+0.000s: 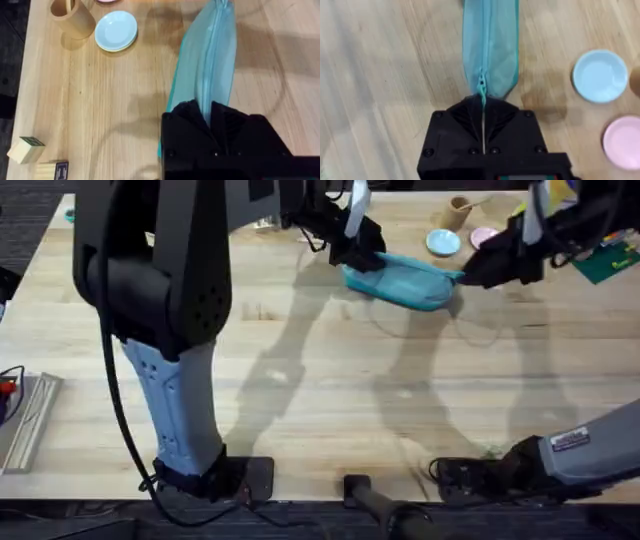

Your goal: Unzip the bag, pick up the pens from the table one at a time and place them inside, then zip the bag closed.

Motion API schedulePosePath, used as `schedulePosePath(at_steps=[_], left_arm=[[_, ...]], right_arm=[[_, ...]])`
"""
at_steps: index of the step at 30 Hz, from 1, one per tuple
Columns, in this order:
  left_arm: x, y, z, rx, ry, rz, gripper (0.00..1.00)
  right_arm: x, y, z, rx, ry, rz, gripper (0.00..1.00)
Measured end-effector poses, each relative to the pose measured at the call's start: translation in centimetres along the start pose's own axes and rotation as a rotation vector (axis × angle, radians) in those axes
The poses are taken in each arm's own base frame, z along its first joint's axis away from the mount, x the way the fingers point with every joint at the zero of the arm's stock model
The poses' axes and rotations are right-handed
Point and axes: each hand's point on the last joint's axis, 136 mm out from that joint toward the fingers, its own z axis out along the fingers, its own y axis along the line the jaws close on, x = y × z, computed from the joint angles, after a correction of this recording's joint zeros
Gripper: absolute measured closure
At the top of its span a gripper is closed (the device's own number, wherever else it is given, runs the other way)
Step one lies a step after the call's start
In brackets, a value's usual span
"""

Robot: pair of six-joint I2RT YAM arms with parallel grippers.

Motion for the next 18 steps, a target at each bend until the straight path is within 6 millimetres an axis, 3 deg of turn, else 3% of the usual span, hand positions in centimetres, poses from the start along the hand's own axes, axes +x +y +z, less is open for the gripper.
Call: schedulePosePath(at_steps=[5, 18], left_arm=[[0.0, 0.0, 0.0, -0.001, 0.0, -0.001, 0.958], [0.0, 0.0, 0.0, 0.0, 0.0, -0.002, 0.958]], right_arm=[[1.3, -0.2, -0.8, 0.011, 0.013, 0.045, 0.969], [1.6, 0.9, -0.9, -0.029, 0.017, 0.081, 0.969]])
